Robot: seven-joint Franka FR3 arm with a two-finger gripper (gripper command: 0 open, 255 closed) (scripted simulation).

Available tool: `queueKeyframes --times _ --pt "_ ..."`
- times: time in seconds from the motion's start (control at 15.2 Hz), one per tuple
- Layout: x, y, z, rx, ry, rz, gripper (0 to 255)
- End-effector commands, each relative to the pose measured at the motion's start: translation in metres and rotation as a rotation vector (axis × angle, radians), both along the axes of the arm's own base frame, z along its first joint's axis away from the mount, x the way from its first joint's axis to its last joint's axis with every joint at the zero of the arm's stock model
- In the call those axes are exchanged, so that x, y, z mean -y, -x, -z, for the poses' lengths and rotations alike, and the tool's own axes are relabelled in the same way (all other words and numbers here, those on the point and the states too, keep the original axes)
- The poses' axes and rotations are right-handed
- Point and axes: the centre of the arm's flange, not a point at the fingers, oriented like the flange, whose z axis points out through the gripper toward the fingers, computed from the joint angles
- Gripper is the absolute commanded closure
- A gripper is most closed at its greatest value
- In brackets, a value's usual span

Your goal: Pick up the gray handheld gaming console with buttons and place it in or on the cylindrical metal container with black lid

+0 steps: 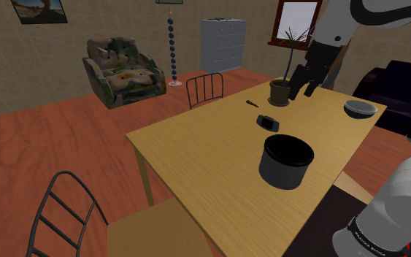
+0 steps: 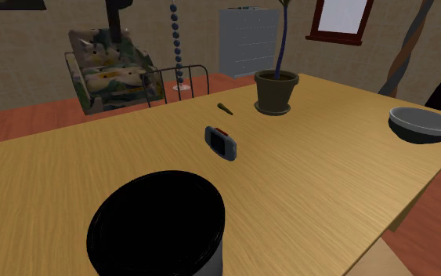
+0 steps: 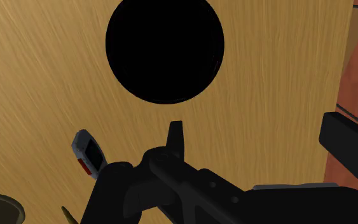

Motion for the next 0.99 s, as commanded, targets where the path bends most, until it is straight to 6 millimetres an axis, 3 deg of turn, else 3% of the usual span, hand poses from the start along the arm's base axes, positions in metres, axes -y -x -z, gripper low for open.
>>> queueKeyframes --times 0.0,0.92 --pt "0.000 0.000 0.000 0.000 0.000 0.000 0" --pt "0.116 -0.092 0.109 -0.029 0.033 -0.081 0"
